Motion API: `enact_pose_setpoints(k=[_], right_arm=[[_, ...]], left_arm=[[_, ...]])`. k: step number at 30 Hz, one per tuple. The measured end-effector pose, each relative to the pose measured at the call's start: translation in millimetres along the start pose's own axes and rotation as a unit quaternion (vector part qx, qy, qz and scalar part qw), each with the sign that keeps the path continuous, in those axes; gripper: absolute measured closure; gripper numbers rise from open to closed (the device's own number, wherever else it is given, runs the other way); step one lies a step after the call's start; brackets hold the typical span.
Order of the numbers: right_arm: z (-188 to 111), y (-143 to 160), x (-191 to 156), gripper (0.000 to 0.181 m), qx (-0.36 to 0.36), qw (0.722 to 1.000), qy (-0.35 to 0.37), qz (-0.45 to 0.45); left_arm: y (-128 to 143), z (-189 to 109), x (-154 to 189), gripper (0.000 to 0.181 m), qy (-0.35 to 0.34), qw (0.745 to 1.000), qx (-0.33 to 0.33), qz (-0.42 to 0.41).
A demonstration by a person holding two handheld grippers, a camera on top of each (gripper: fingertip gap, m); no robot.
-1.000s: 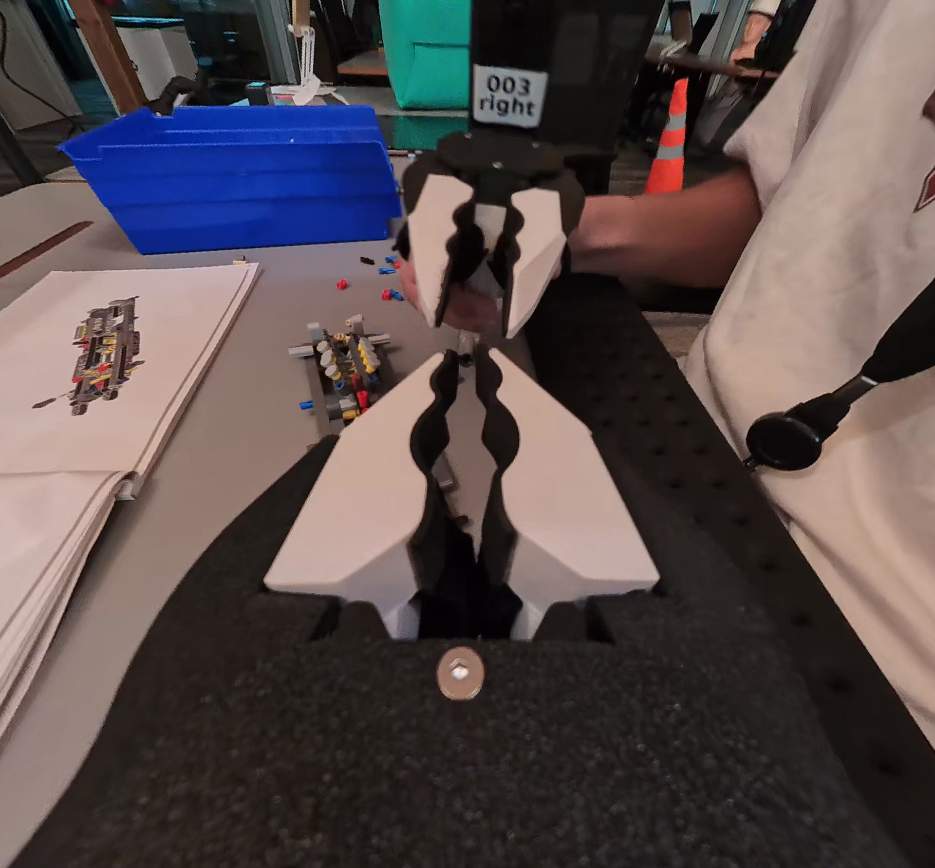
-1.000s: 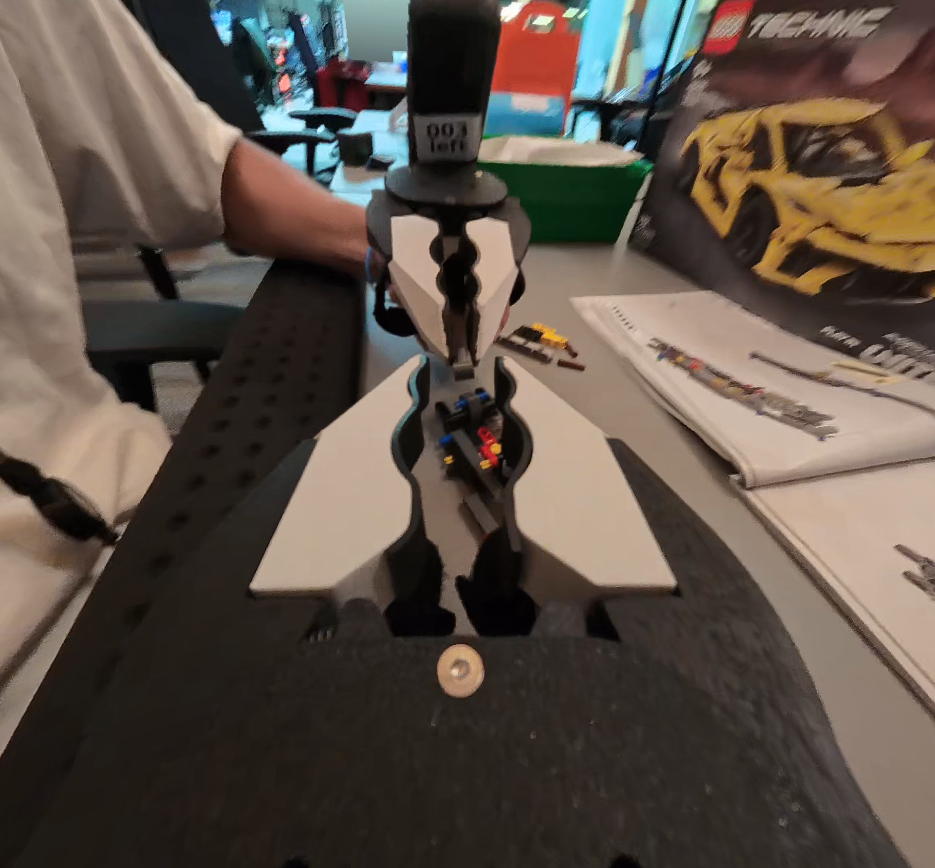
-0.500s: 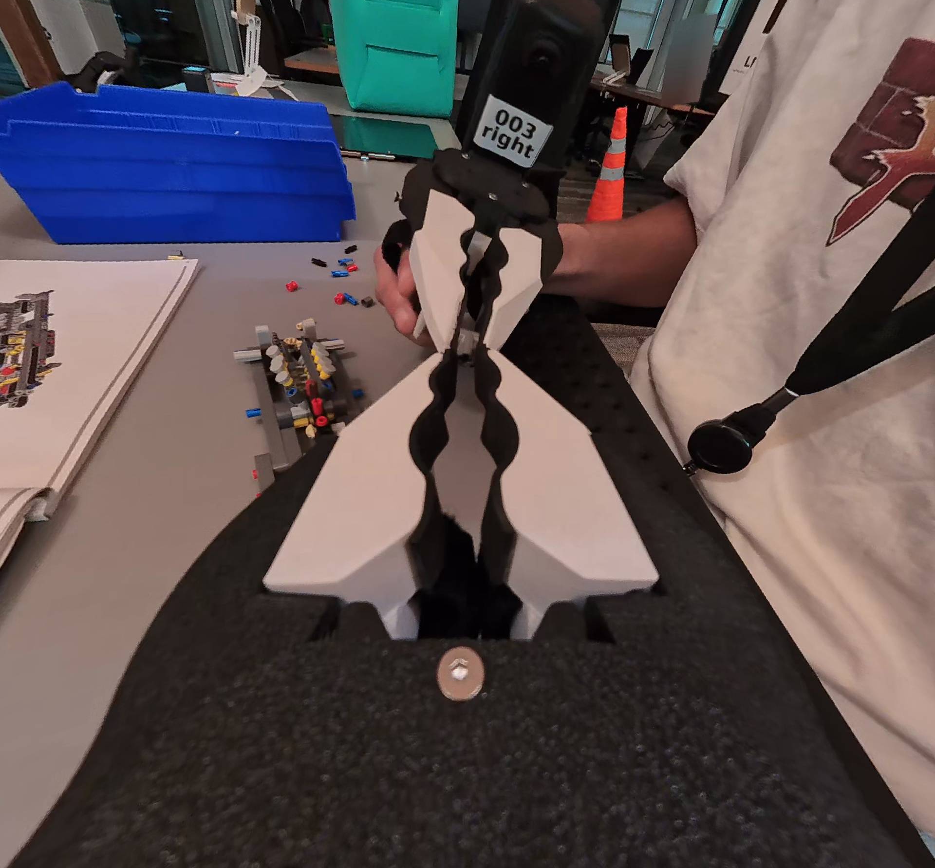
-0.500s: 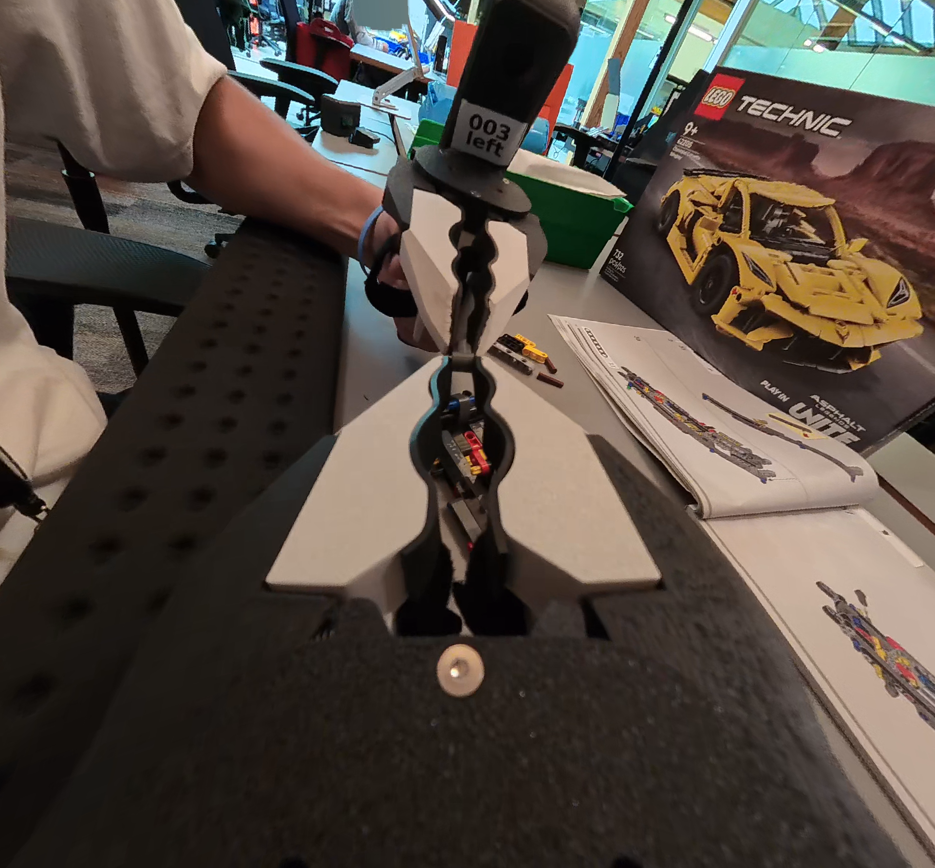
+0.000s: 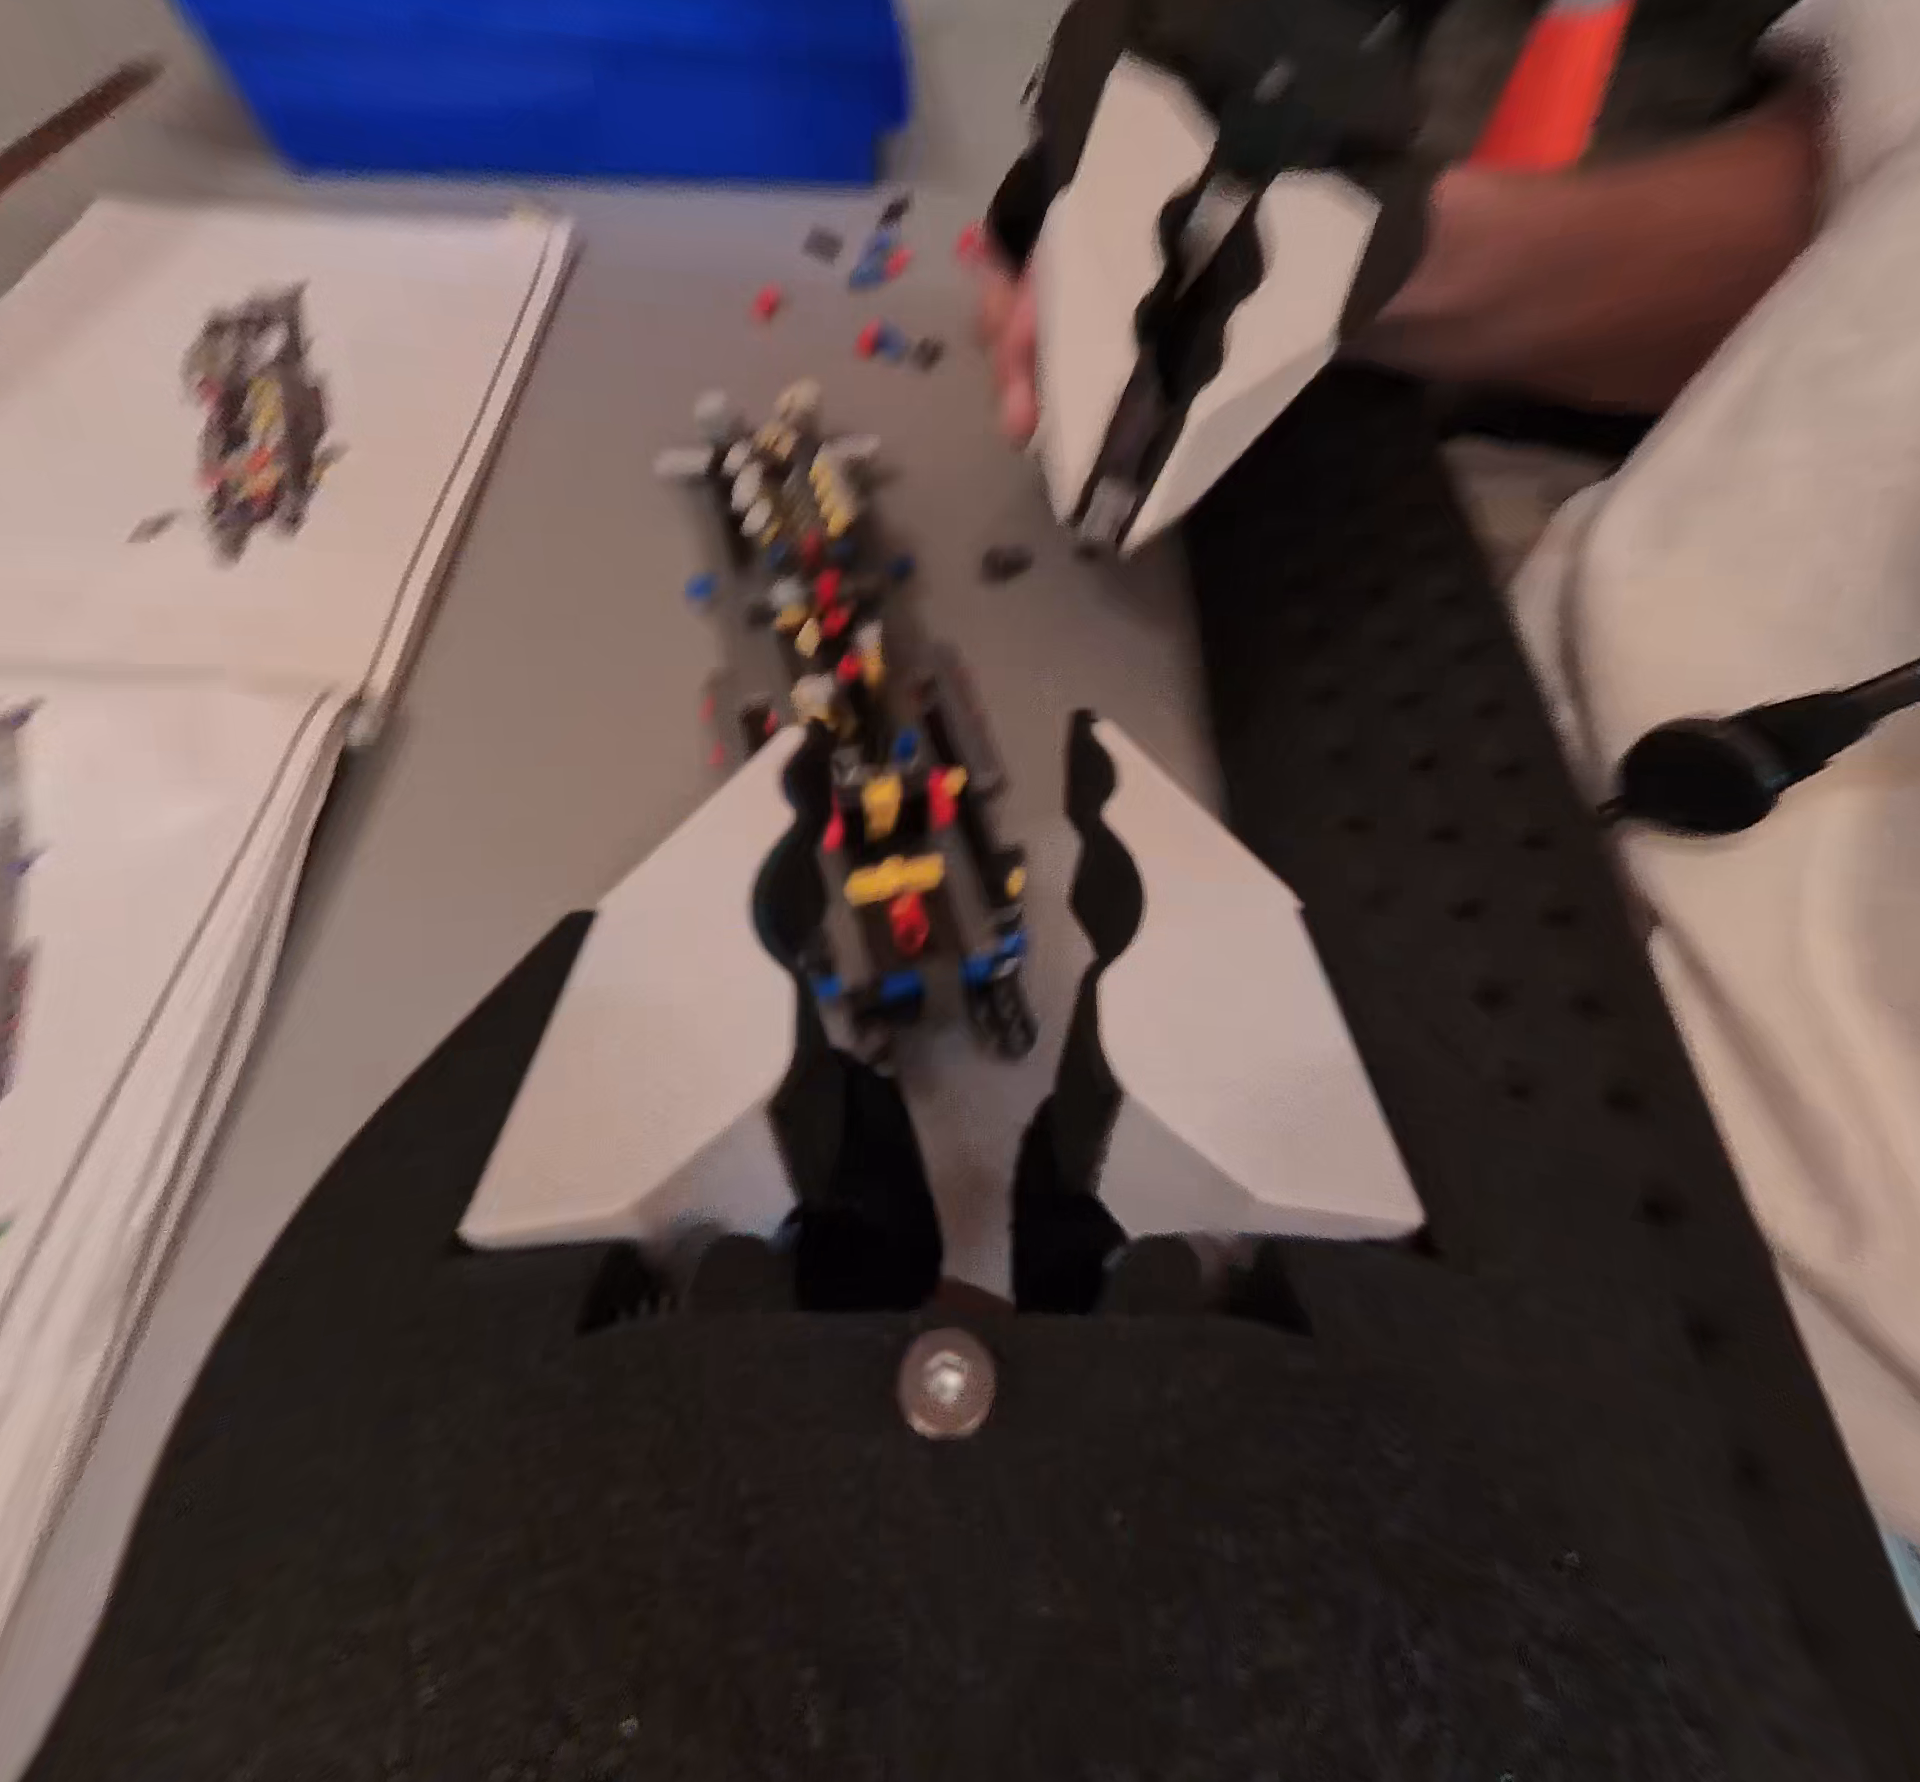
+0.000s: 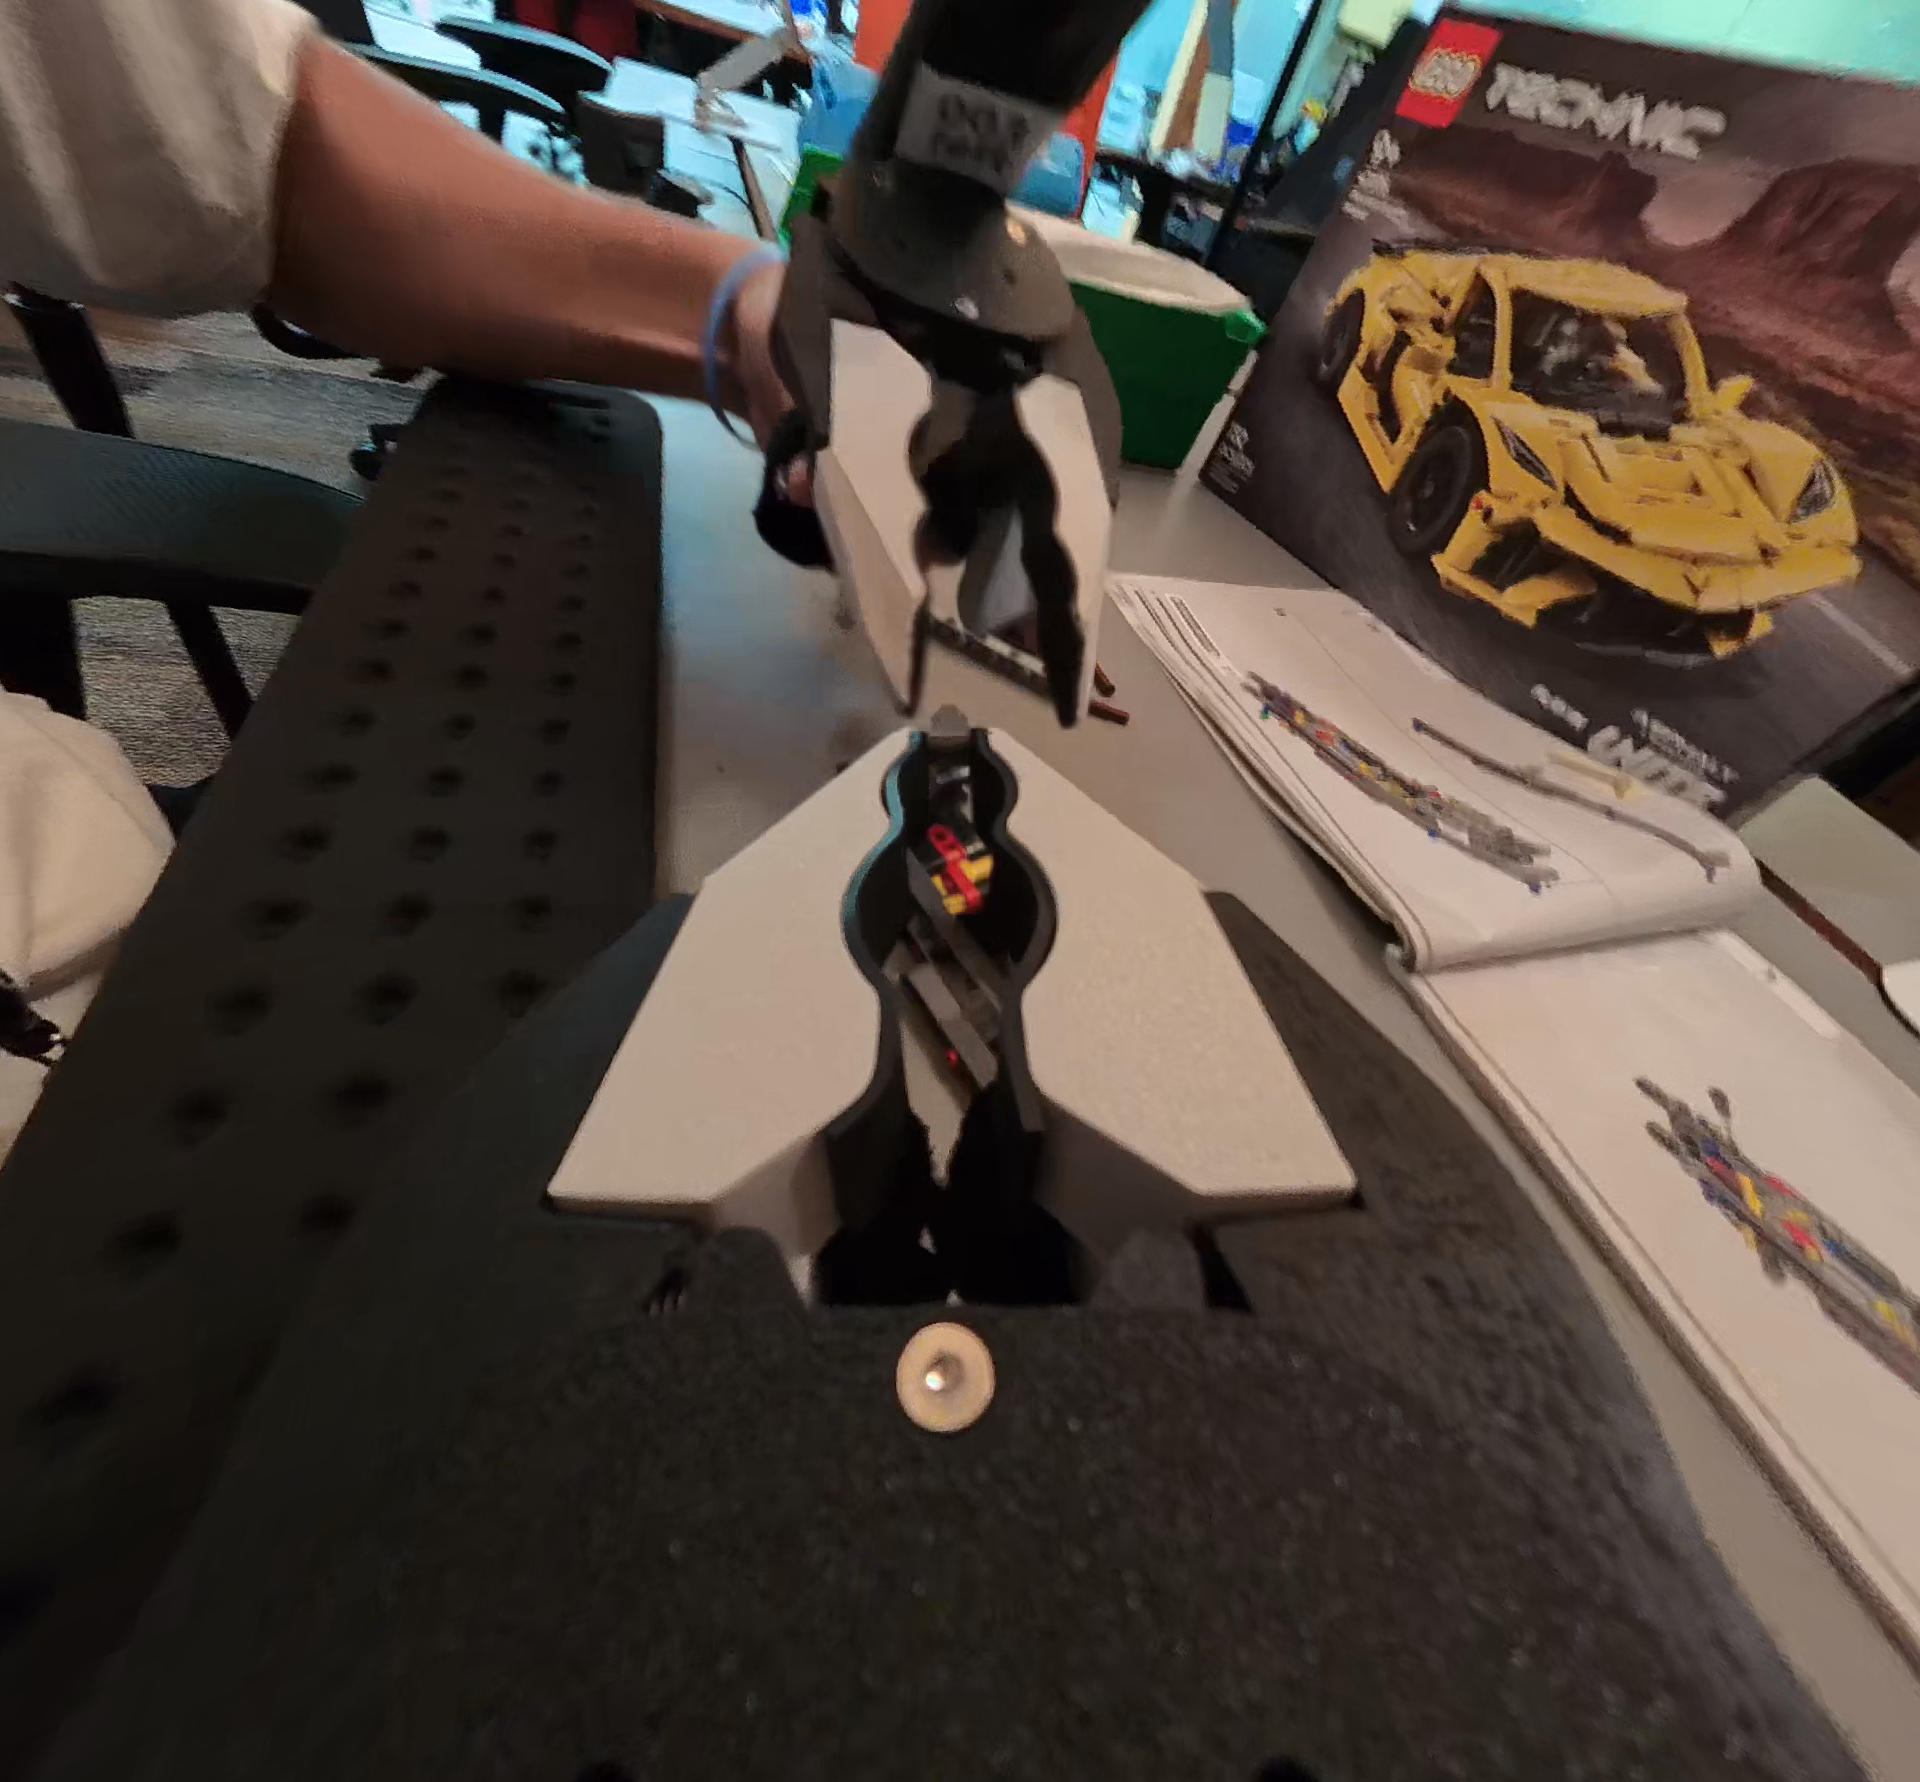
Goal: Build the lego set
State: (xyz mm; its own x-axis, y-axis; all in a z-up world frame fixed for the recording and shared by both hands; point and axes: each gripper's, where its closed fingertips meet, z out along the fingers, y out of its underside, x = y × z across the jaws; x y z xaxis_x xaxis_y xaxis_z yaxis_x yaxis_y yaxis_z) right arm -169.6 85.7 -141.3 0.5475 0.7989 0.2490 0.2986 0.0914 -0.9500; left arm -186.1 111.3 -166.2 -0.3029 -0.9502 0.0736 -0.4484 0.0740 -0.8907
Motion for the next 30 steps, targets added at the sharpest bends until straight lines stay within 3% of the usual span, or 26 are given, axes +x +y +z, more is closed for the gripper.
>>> enact_pose_setpoints(k=[4,9,18,25,30], right_arm=[[-3,13,8,0.176,-0.039,0.997,0.03,0.055],[-3,16,11,0.175,-0.042,0.997,0.036,0.06],[-6,17,17,0.176,-0.041,0.996,0.055,0.062],[-6,18,17,0.176,-0.039,0.996,0.052,0.063],[-5,23,20,0.176,-0.051,0.994,0.058,0.081]], left_arm=[[44,-15,-11,0.112,-0.073,0.99,-0.118,0.002],[69,-14,-6,0.108,-0.088,0.983,-0.16,-0.024],[78,0,-10,0.109,-0.09,0.98,-0.166,-0.056],[76,6,-13,0.13,-0.088,0.98,-0.177,-0.028],[73,10,-14,0.13,-0.097,0.978,-0.176,-0.057]])
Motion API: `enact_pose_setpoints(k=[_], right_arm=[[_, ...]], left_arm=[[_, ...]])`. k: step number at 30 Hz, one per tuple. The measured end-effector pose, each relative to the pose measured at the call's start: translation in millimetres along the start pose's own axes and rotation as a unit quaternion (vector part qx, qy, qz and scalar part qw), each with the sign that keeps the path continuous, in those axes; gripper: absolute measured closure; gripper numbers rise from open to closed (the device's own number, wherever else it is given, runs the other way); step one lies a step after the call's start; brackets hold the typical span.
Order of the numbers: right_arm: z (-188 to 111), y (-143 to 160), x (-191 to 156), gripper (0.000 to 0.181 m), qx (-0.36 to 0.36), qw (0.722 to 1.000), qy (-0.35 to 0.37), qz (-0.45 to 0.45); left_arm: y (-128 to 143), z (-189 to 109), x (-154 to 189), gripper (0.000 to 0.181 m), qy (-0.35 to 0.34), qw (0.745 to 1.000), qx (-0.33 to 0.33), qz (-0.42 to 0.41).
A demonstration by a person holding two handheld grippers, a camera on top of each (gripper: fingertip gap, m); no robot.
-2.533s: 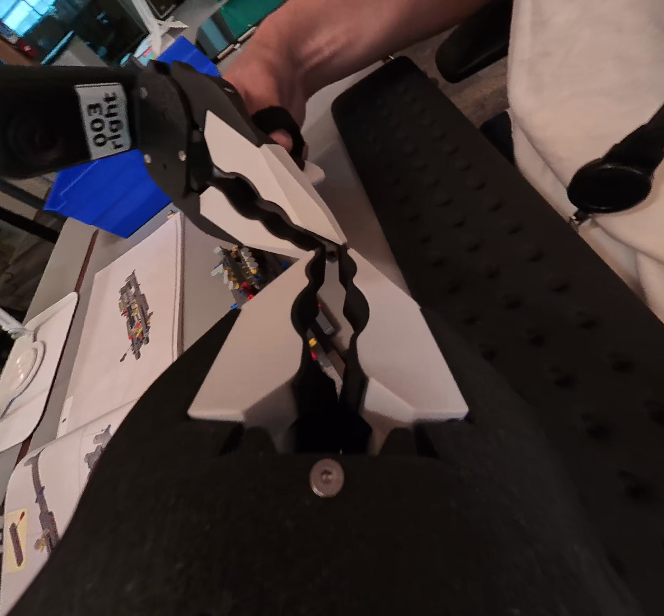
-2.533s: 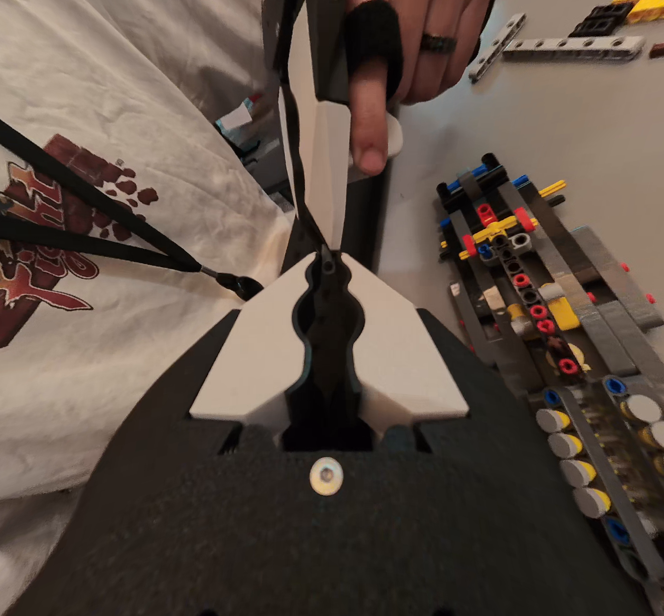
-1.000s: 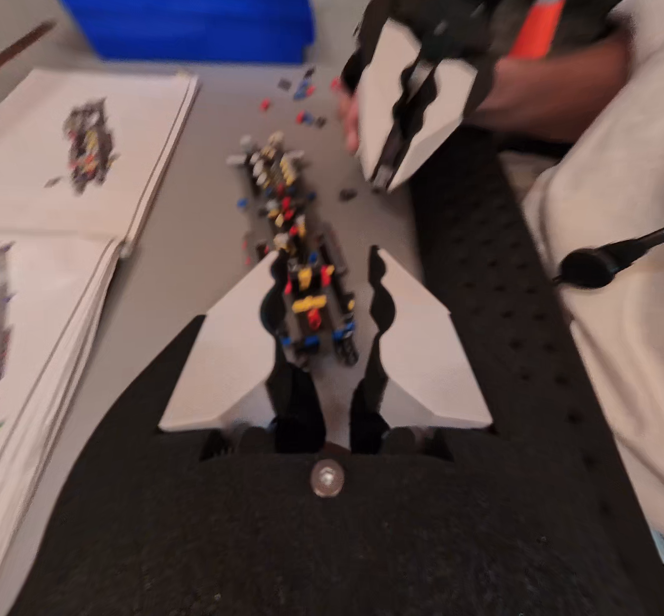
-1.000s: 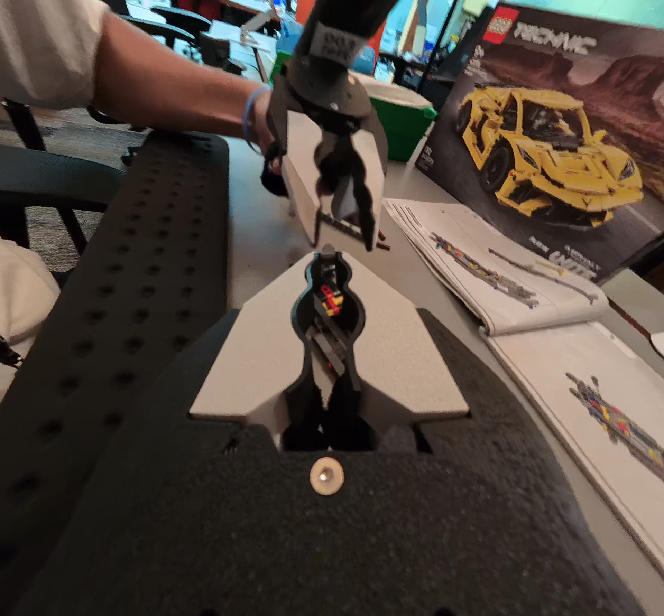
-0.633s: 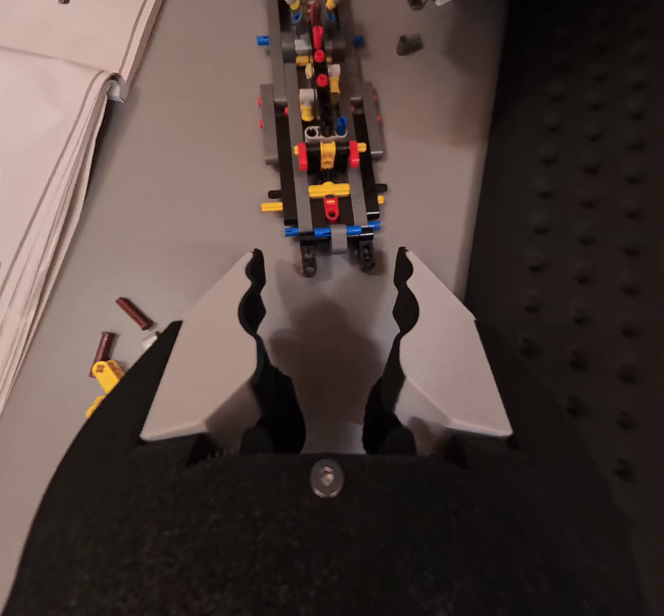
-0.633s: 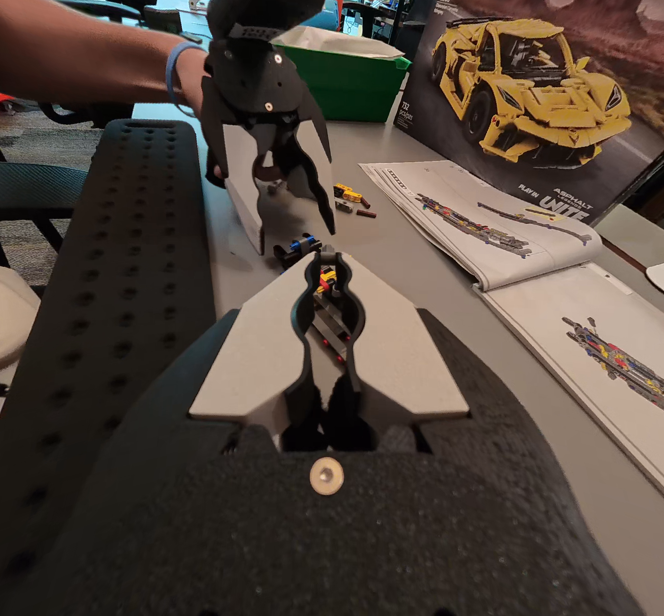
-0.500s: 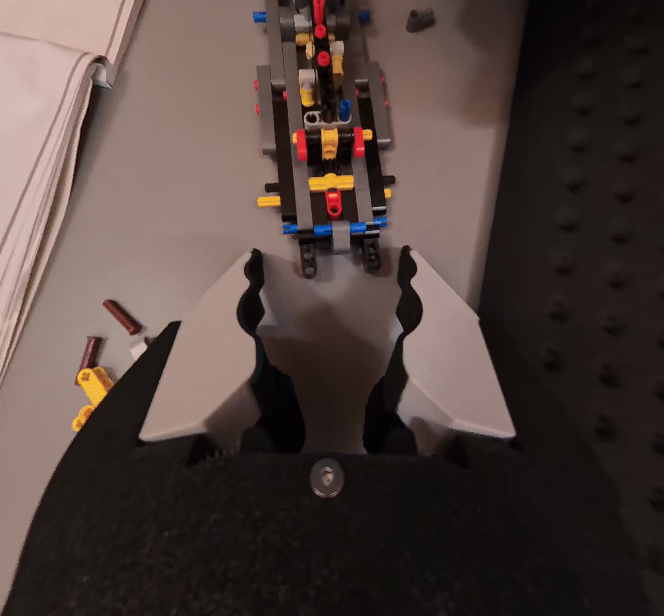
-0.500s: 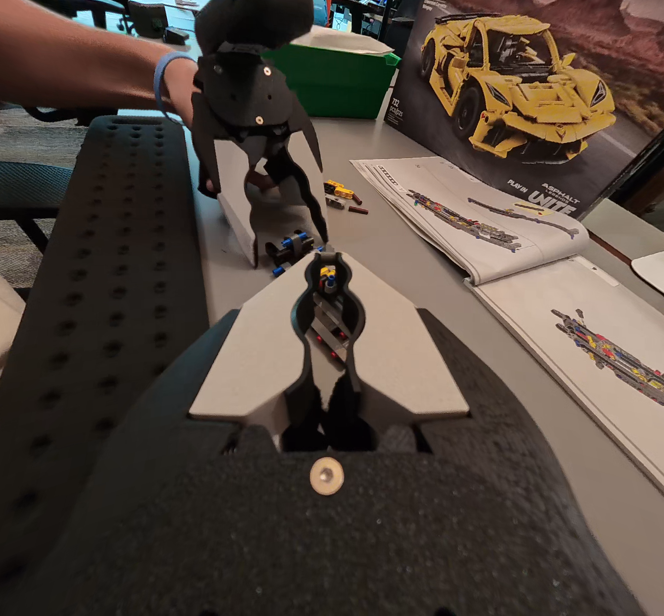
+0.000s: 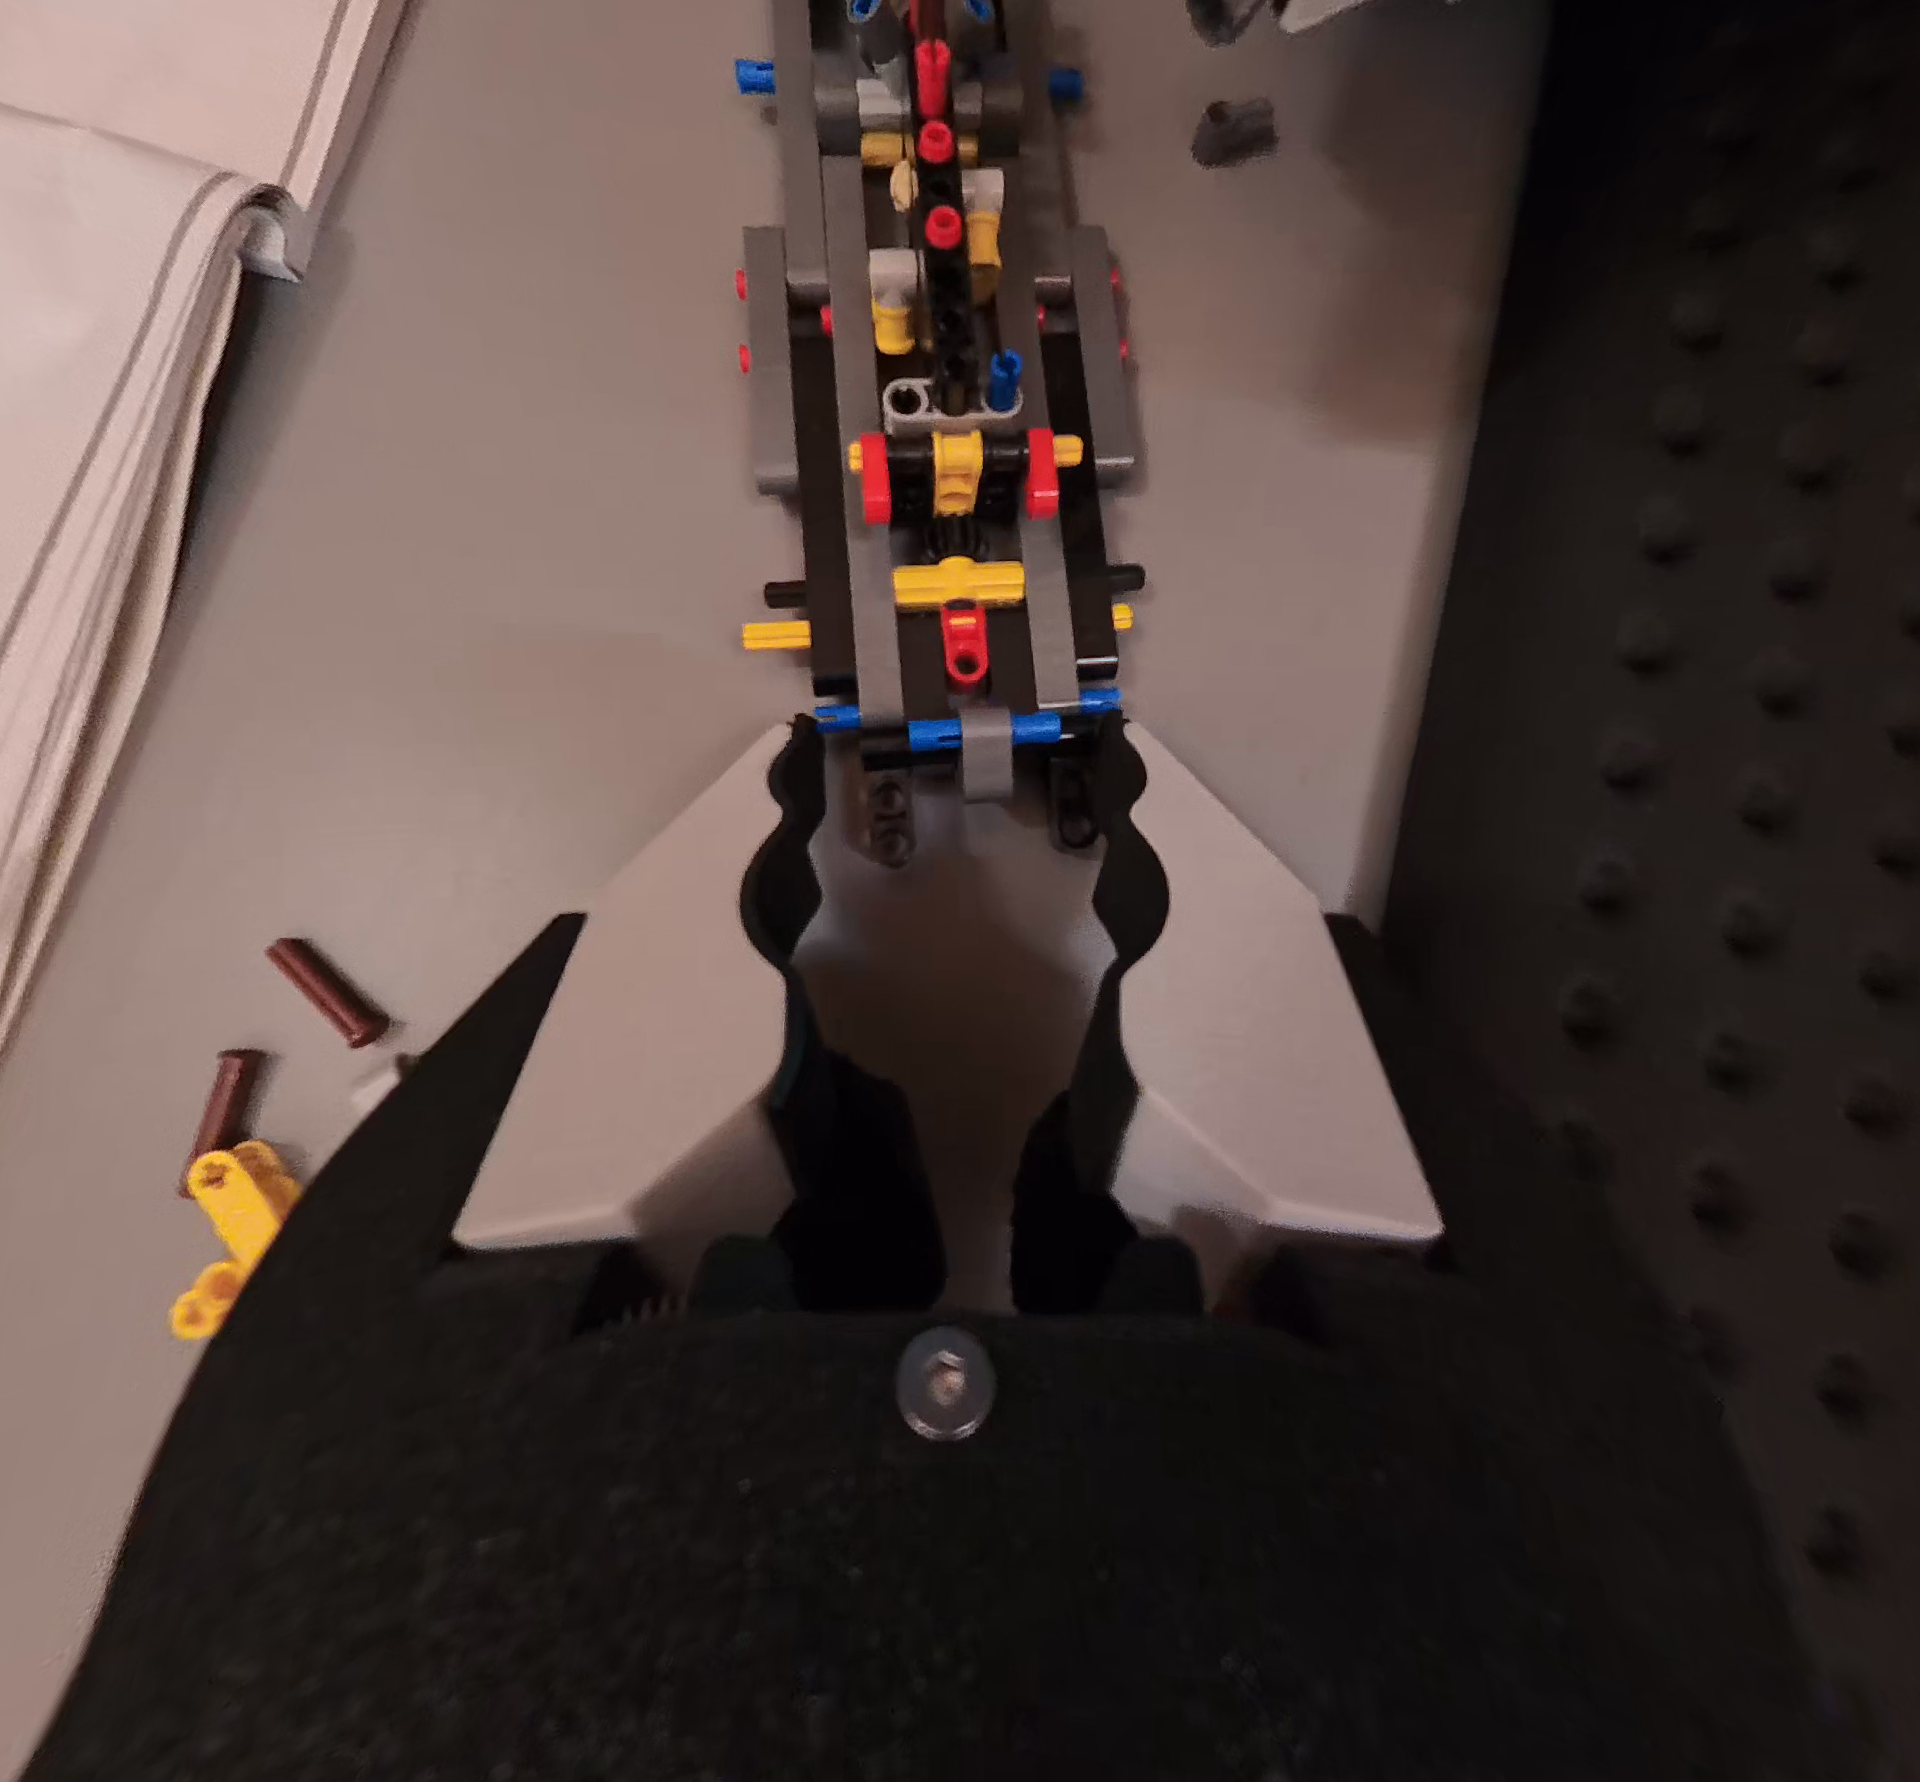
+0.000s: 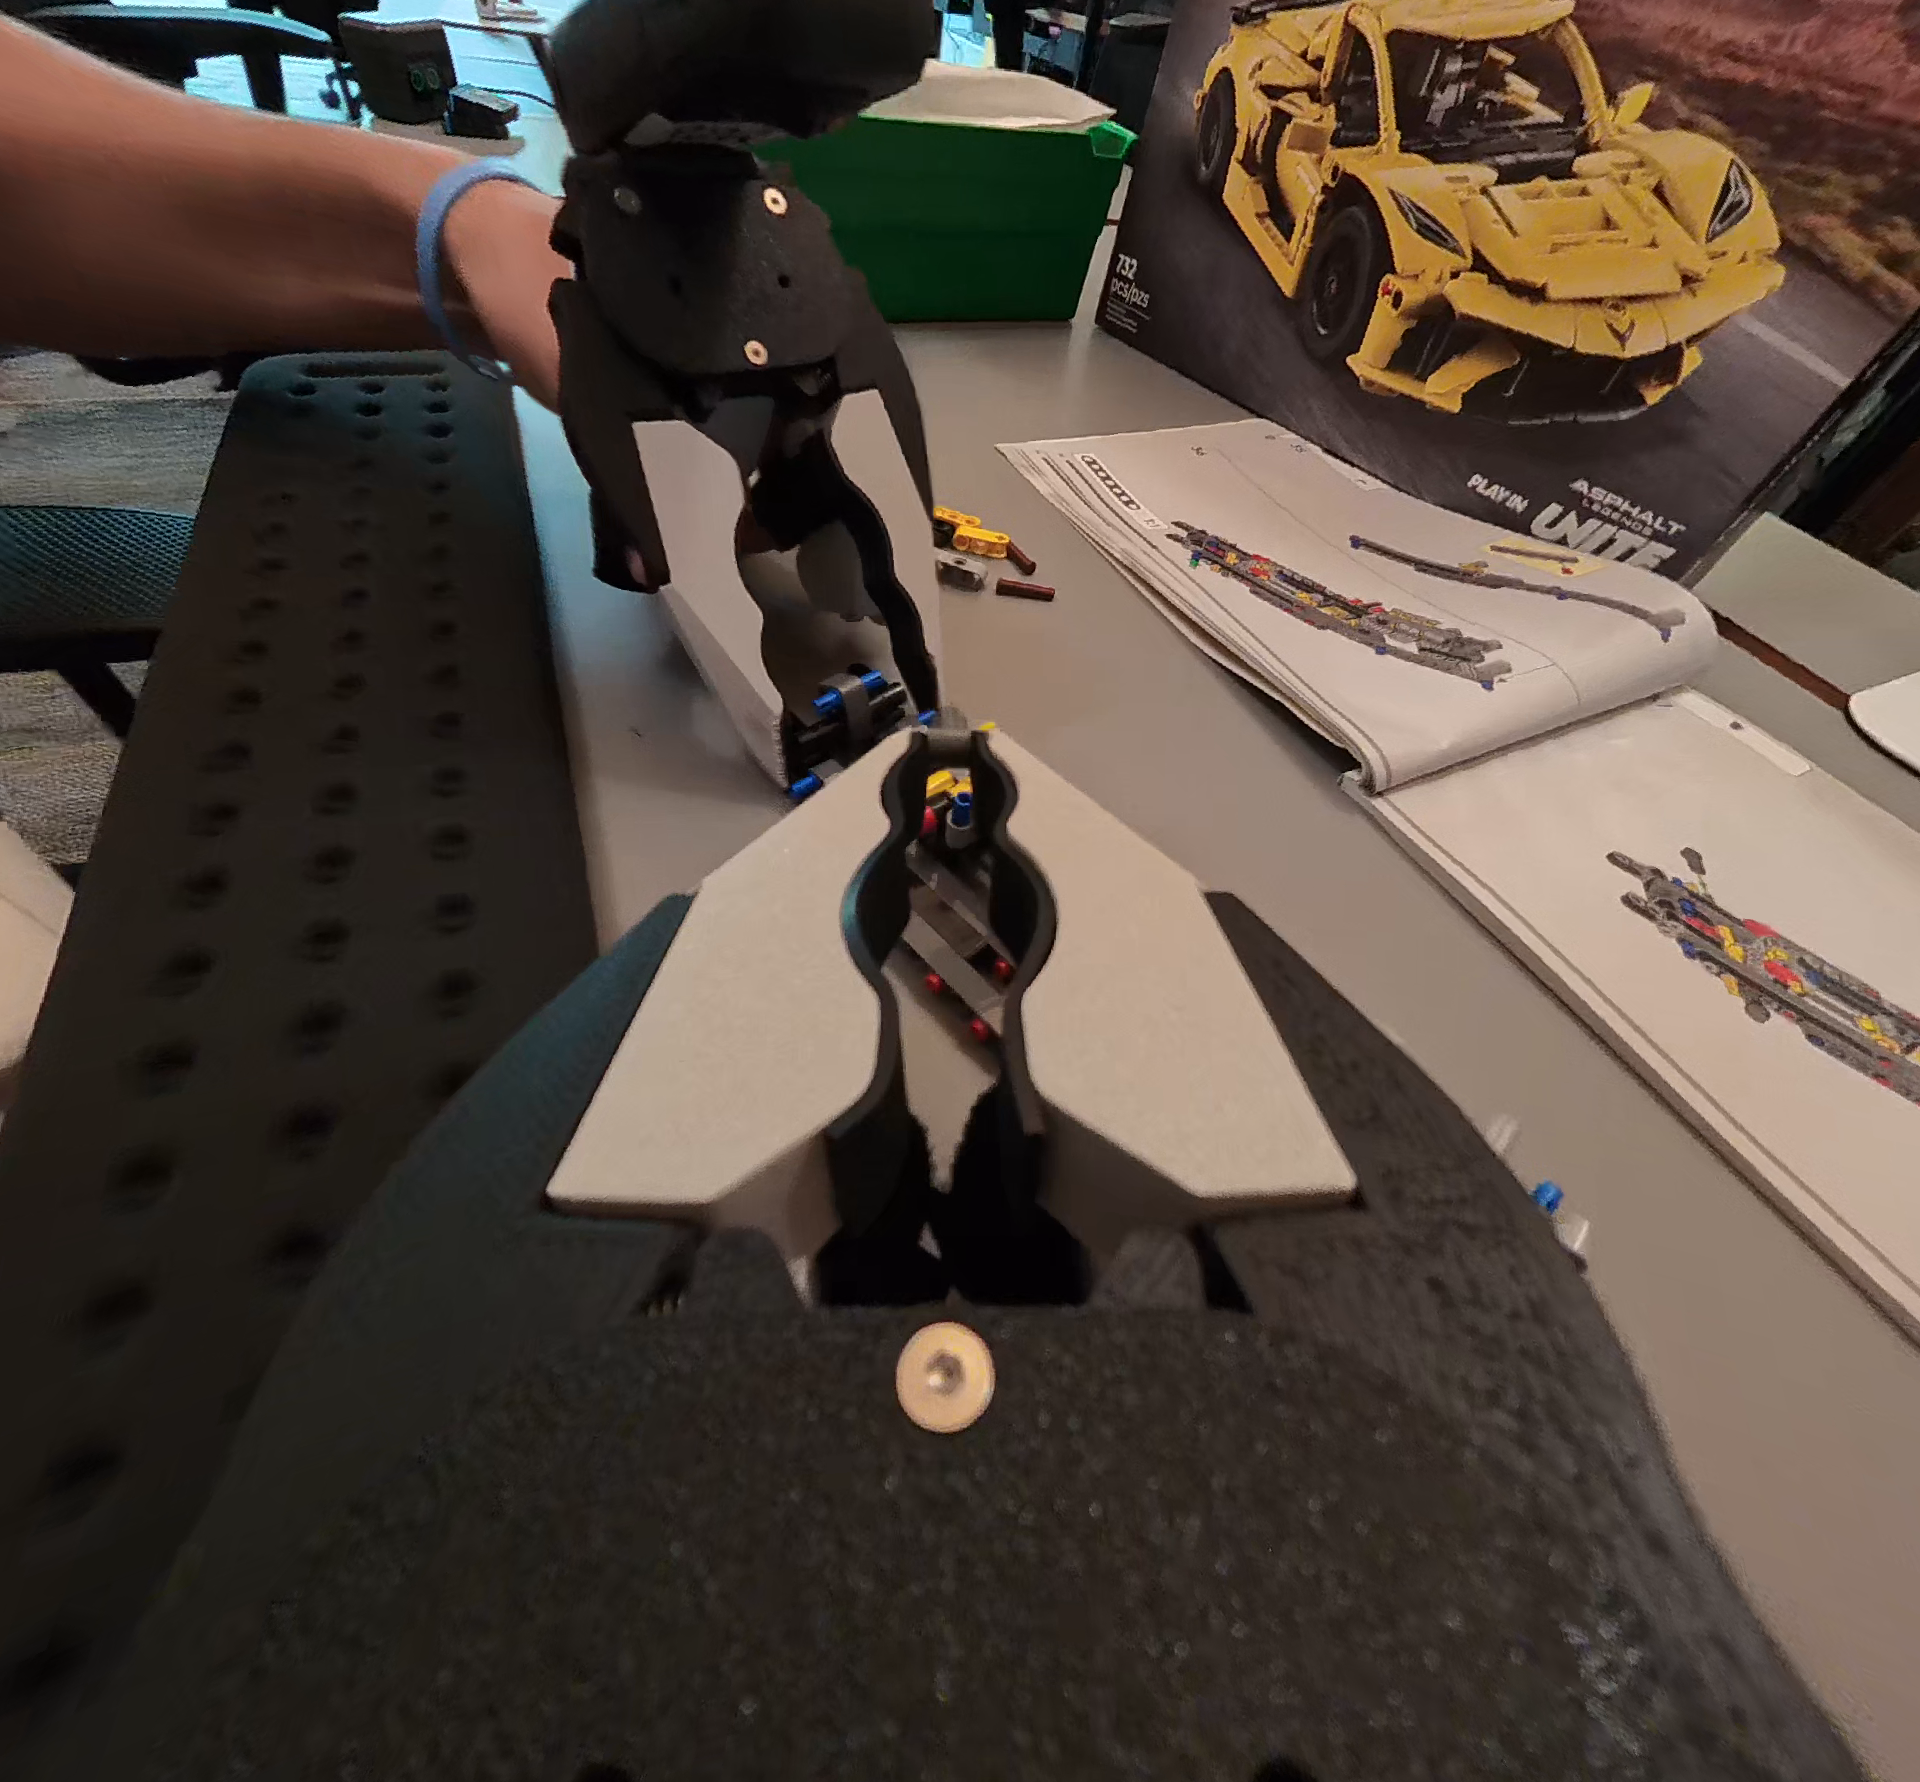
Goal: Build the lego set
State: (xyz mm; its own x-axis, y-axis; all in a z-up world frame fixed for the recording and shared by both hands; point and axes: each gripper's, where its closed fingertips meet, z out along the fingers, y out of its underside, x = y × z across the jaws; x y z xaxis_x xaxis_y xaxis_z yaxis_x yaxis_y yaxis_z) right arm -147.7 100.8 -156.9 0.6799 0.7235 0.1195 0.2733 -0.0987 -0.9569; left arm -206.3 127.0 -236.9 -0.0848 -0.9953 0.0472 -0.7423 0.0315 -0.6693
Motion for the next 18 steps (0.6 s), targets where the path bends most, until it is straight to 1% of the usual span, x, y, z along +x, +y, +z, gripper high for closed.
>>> enact_pose_setpoints(k=[2,3,4,5,6,8,9,11,14,16,18], right_arm=[[0,4,7,0.176,-0.011,0.999,0.008,0.04],[-2,4,9,0.175,-0.014,0.996,0.005,0.083],[-3,3,9,0.175,-0.02,0.988,-0.007,0.15],[-5,3,7,0.175,-0.032,0.972,-0.023,0.232],[-8,3,3,0.175,-0.042,0.946,-0.035,0.319],[-13,3,-10,0.175,-0.04,0.902,-0.057,0.427],[-15,9,-18,0.175,-0.053,0.886,-0.054,0.458],[-19,22,-32,0.175,-0.076,0.867,-0.032,0.491],[-26,33,-34,0.175,-0.053,0.841,0.012,0.538],[-30,31,-28,0.175,-0.02,0.824,0.031,0.566],[-31,36,-25,0.175,-0.015,0.81,0.051,0.584]], left_arm=[[-3,1,6,0.131,0.013,0.999,0.001,-0.036],[-5,1,10,0.131,0.023,0.998,0.0,-0.059],[-7,1,13,0.131,0.031,0.996,0.0,-0.082],[-10,1,15,0.131,0.037,0.994,0.002,-0.105],[-13,1,18,0.131,0.041,0.991,0.005,-0.129],[-21,1,24,0.131,0.052,0.983,0.02,-0.174],[-25,2,27,0.131,0.06,0.978,0.028,-0.196],[-33,4,33,0.131,0.073,0.968,0.05,-0.234],[-41,7,37,0.131,0.077,0.959,0.069,-0.264],[-46,8,39,0.131,0.073,0.957,0.077,-0.27],[-53,9,42,0.131,0.074,0.953,0.086,-0.282]])
